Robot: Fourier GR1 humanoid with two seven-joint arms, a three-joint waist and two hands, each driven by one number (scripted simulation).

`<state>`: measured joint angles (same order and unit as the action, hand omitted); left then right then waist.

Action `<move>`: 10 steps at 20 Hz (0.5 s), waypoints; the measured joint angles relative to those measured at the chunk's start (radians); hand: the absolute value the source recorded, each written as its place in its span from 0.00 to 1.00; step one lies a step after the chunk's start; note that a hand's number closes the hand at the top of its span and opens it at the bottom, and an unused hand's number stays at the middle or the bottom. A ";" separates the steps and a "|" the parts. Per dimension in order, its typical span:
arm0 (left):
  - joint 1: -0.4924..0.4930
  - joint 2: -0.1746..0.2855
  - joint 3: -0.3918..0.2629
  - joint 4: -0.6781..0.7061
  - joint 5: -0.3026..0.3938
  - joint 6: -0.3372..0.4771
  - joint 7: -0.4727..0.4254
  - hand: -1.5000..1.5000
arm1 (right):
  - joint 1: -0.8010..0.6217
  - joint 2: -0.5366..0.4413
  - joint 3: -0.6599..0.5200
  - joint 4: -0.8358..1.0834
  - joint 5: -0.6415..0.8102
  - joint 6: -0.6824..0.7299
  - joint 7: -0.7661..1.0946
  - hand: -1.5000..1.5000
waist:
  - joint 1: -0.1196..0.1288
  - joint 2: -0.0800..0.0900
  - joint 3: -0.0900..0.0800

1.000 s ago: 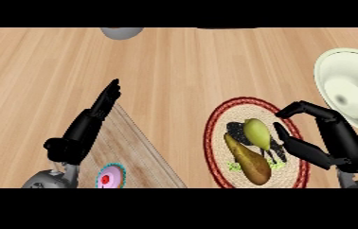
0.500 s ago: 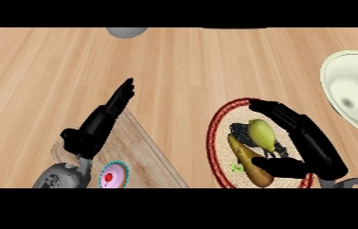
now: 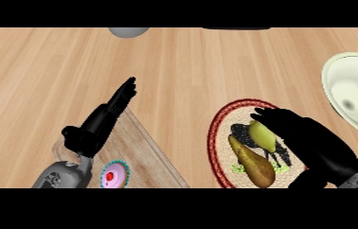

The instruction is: Pick the pear from the placemat and place it in the bowl

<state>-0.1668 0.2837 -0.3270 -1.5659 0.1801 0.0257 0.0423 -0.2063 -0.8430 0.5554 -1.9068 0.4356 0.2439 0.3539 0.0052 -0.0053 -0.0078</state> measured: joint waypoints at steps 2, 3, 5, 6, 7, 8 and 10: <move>-0.005 -0.004 -0.001 0.004 -0.002 -0.001 0.006 0.50 | -0.035 0.001 0.016 -0.043 -0.041 0.109 0.117 0.00 | 0.001 0.001 0.000; -0.006 0.002 0.006 0.003 0.003 -0.008 0.004 0.50 | -0.052 0.012 0.025 -0.063 -0.065 0.157 0.180 0.00 | 0.003 0.001 0.001; -0.003 -0.004 0.001 0.004 -0.006 -0.007 -0.002 0.50 | -0.098 0.049 0.040 -0.084 -0.118 0.250 0.304 0.00 | 0.007 0.003 0.002; -0.002 -0.005 0.000 -0.004 -0.007 -0.008 0.007 0.50 | -0.114 0.068 0.042 -0.088 -0.142 0.287 0.356 0.00 | 0.007 0.003 0.002; 0.000 -0.003 0.009 -0.010 0.000 -0.013 0.011 0.50 | -0.125 0.090 0.048 -0.102 -0.169 0.321 0.414 0.00 | 0.006 0.003 0.003; -0.007 -0.007 0.011 -0.008 -0.004 -0.010 0.016 0.50 | -0.142 0.117 0.059 -0.112 -0.191 0.345 0.472 0.00 | 0.005 0.003 0.003; 0.007 -0.008 0.012 -0.025 -0.009 -0.011 0.019 0.50 | -0.158 0.160 0.071 -0.124 -0.222 0.365 0.537 0.00 | 0.004 0.003 0.004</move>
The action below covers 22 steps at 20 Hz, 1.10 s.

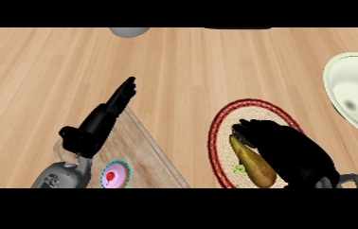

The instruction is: Pick the pear from the placemat and place it in the bowl

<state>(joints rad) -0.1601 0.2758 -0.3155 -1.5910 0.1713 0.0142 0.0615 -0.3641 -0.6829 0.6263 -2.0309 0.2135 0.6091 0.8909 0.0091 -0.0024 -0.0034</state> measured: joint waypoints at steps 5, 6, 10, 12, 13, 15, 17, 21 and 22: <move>-0.006 -0.016 0.012 0.025 -0.017 -0.011 -0.011 0.50 | -0.025 0.093 0.049 0.011 0.003 0.001 0.075 0.00 | -0.005 0.001 0.001; -0.009 -0.022 0.011 0.029 -0.023 -0.011 -0.009 0.50 | -0.024 0.099 0.050 0.011 0.004 0.006 0.078 0.00 | -0.006 0.001 0.002; 0.000 -0.029 0.028 0.038 -0.027 -0.026 -0.020 0.50 | -0.001 0.128 0.083 0.002 0.069 0.010 0.084 0.00 | -0.008 0.001 0.002; 0.015 -0.035 0.026 0.023 -0.037 -0.028 -0.022 0.50 | 0.003 0.152 0.097 0.018 0.122 0.010 0.077 0.00 | -0.007 0.001 0.003; 0.023 -0.037 0.029 0.031 -0.039 -0.033 -0.034 0.50 | 0.002 0.163 0.102 0.024 0.146 0.011 0.072 0.00 | -0.007 0.001 0.003; 0.018 -0.045 0.035 0.035 -0.044 -0.038 -0.030 0.50 | 0.015 0.182 0.112 0.027 0.199 0.011 0.064 0.00 | -0.008 0.001 0.003; 0.013 -0.033 0.056 0.019 -0.036 -0.054 -0.013 0.50 | 0.029 0.190 0.123 0.023 0.257 0.007 0.051 0.00 | -0.008 0.001 0.003; 0.010 -0.050 0.063 0.005 -0.049 -0.057 0.011 0.50 | 0.068 0.193 0.138 0.039 0.389 -0.012 -0.005 0.00 | -0.009 0.001 0.003; 0.018 -0.052 0.063 0.009 -0.056 -0.060 0.003 0.50 | 0.081 0.194 0.147 0.029 0.421 -0.019 -0.006 0.00 | -0.010 0.001 0.004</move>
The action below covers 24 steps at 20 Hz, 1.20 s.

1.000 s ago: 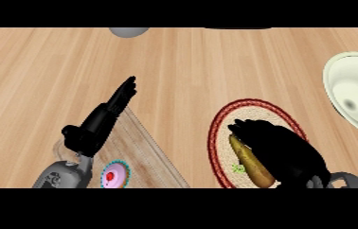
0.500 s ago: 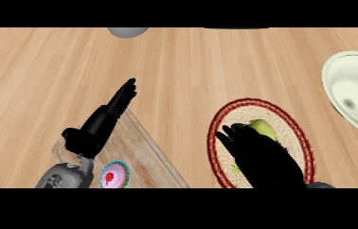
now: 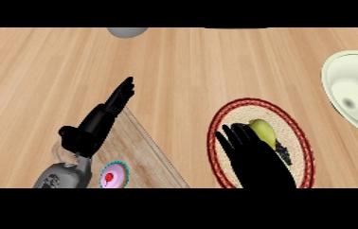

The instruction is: Pick the pear from the placemat and place it in the bowl

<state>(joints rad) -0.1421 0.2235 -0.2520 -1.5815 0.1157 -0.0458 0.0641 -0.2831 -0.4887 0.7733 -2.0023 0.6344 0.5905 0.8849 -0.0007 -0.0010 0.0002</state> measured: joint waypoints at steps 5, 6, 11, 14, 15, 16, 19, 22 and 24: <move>0.000 -0.015 0.021 0.005 -0.010 -0.019 0.001 0.50 | 0.028 -0.003 -0.045 0.018 0.094 0.002 -0.046 0.00 | 0.000 0.000 0.000; 0.009 -0.019 0.018 -0.003 -0.014 -0.022 0.003 0.50 | 0.043 -0.004 -0.042 0.039 0.123 -0.022 -0.066 0.00 | 0.001 0.000 0.000; 0.006 -0.031 0.044 0.029 -0.031 -0.051 -0.026 0.50 | 0.062 0.037 -0.090 0.108 0.174 -0.015 -0.114 0.00 | 0.001 0.001 0.000; 0.014 -0.040 0.049 0.001 -0.043 -0.054 -0.003 0.50 | 0.105 0.029 -0.111 0.105 0.201 -0.015 -0.150 0.00 | 0.001 0.001 0.000; 0.018 -0.048 0.048 -0.001 -0.049 -0.052 -0.004 0.50 | 0.117 0.021 -0.118 0.124 0.214 -0.031 -0.178 0.00 | 0.001 0.000 0.000; 0.024 -0.048 0.050 -0.015 -0.047 -0.056 0.005 0.50 | 0.109 0.017 -0.139 0.153 0.217 -0.042 -0.211 0.00 | 0.002 0.001 0.000; 0.017 -0.068 0.050 -0.002 -0.063 -0.060 0.001 0.50 | 0.124 0.034 -0.153 0.193 0.251 -0.068 -0.262 0.00 | 0.001 0.001 0.000; 0.014 -0.074 0.068 0.014 -0.074 -0.073 -0.013 0.50 | 0.129 0.055 -0.174 0.230 0.278 -0.076 -0.316 1.00 | 0.001 0.001 0.000; 0.018 -0.087 0.062 0.014 -0.085 -0.071 -0.012 0.50 | 0.124 0.067 -0.182 0.225 0.285 -0.078 -0.348 1.00 | 0.001 -0.001 -0.002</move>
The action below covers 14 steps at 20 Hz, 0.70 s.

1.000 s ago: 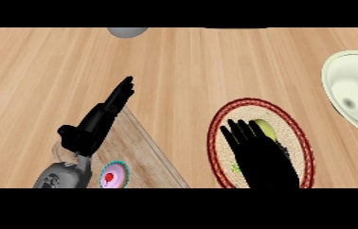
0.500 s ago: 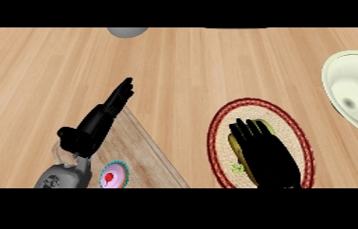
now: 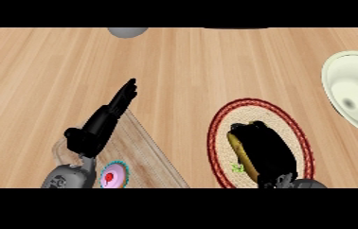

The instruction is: Pick the pear from the placemat and place it in the bowl

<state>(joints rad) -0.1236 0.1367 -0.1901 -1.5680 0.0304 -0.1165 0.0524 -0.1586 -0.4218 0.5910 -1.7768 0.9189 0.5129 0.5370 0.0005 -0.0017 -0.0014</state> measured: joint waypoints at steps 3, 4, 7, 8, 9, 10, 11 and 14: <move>-0.011 -0.011 0.007 0.016 -0.012 -0.001 -0.005 0.50 | -0.011 -0.003 -0.013 0.027 0.034 -0.053 -0.085 1.00 | 0.001 -0.002 -0.001; -0.010 -0.005 0.016 0.015 -0.007 -0.010 -0.007 0.50 | -0.025 0.006 -0.018 0.052 0.045 -0.071 -0.108 1.00 | 0.001 -0.002 -0.002; 0.007 -0.002 0.021 -0.030 -0.005 -0.023 0.021 0.50 | -0.036 0.039 -0.022 0.072 0.090 -0.093 -0.132 1.00 | 0.001 -0.004 -0.003; 0.007 -0.007 0.023 -0.028 -0.011 -0.021 0.018 0.50 | -0.036 0.046 -0.026 0.089 0.106 -0.112 -0.151 1.00 | 0.001 -0.005 -0.004; 0.013 -0.006 0.029 -0.026 -0.007 -0.029 0.012 0.50 | -0.024 0.050 -0.026 0.087 0.122 -0.129 -0.162 1.00 | 0.001 -0.005 -0.004; 0.015 -0.007 0.034 -0.024 -0.007 -0.034 0.010 0.50 | -0.022 0.060 -0.029 0.099 0.135 -0.145 -0.176 1.00 | 0.001 -0.006 -0.005; 0.013 -0.012 0.033 -0.023 -0.013 -0.034 0.013 0.50 | -0.010 0.054 -0.037 0.085 0.143 -0.148 -0.190 1.00 | 0.001 -0.006 -0.004; 0.021 -0.025 0.023 -0.047 -0.024 -0.029 0.032 0.50 | 0.000 0.017 -0.093 0.074 0.120 -0.153 -0.267 1.00 | 0.001 -0.005 -0.003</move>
<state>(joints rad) -0.1026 0.1114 -0.1670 -1.6150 0.0064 -0.1456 0.0848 -0.1582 -0.4050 0.4976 -1.7024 1.0390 0.3597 0.2703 0.0012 -0.0068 -0.0045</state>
